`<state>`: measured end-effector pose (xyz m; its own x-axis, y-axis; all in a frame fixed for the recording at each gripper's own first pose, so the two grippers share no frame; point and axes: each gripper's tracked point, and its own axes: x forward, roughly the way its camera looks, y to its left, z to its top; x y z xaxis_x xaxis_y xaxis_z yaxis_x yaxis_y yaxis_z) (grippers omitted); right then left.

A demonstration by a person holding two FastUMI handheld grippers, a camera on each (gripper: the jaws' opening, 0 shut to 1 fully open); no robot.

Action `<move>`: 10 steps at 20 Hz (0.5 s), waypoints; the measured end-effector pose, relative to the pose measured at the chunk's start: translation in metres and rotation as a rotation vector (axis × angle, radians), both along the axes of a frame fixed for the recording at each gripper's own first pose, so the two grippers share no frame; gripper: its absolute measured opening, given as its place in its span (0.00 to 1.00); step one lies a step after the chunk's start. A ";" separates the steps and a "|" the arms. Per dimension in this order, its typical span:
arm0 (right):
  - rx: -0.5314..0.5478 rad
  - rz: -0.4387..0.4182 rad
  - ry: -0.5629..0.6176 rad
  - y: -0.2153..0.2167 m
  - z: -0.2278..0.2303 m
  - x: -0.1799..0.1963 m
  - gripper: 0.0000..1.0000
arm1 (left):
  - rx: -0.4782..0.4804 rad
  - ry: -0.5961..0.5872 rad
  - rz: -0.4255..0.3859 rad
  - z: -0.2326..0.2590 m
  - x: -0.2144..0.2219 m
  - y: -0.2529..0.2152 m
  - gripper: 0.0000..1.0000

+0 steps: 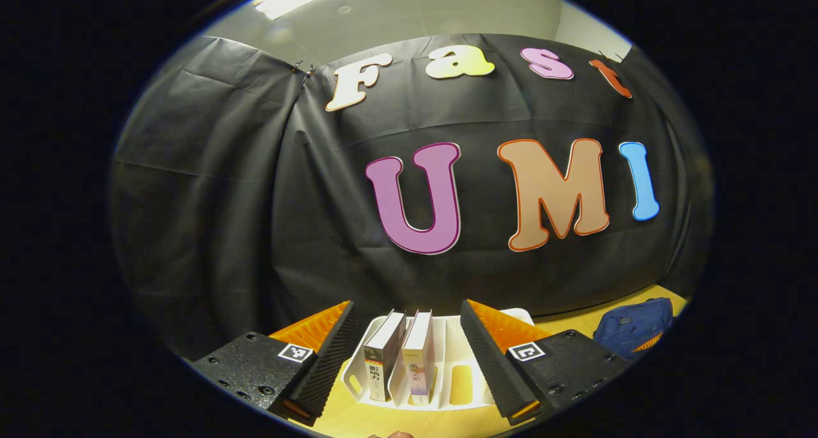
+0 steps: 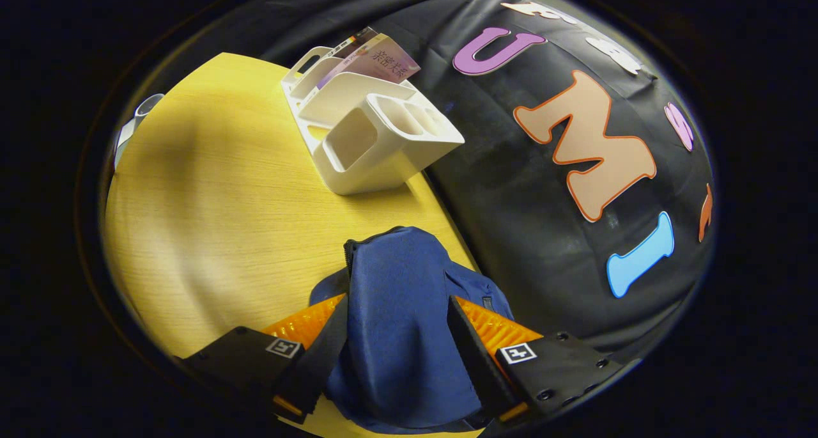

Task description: Open the schoolbag, grab two books from the bookshelf and put them into the schoolbag.

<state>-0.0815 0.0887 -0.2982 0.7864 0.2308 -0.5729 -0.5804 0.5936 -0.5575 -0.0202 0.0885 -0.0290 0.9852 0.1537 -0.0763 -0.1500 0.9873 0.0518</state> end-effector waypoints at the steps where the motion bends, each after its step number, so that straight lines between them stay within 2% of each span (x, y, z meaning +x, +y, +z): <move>1: -0.010 -0.004 -0.005 -0.002 0.000 0.001 0.94 | -0.002 0.001 -0.003 0.001 0.001 -0.002 0.94; 3: -0.036 0.002 -0.008 0.000 -0.003 0.001 0.89 | -0.002 -0.001 -0.007 0.000 0.001 -0.004 0.96; 4: -0.057 0.009 -0.013 0.000 -0.005 0.000 0.82 | -0.001 0.000 -0.008 0.000 0.001 -0.003 0.94; 5: -0.076 0.013 -0.018 0.001 -0.007 -0.001 0.71 | 0.000 0.000 -0.008 0.000 0.001 -0.003 0.96; 6: -0.090 0.014 -0.019 0.000 -0.008 -0.001 0.60 | 0.000 0.000 -0.008 0.000 0.001 -0.002 0.94; 7: -0.096 0.007 -0.011 0.000 -0.011 -0.002 0.19 | 0.000 0.001 -0.006 0.000 0.002 -0.002 0.96; 8: -0.098 -0.008 -0.005 -0.002 -0.013 -0.002 0.17 | -0.001 0.003 -0.002 -0.002 0.001 0.000 0.96; 9: -0.087 -0.027 0.006 -0.004 -0.011 -0.001 0.20 | -0.002 0.007 0.002 -0.003 0.001 0.002 0.96; 10: -0.060 -0.051 0.040 -0.004 -0.012 -0.002 0.12 | -0.003 0.009 0.005 -0.004 0.000 0.004 0.96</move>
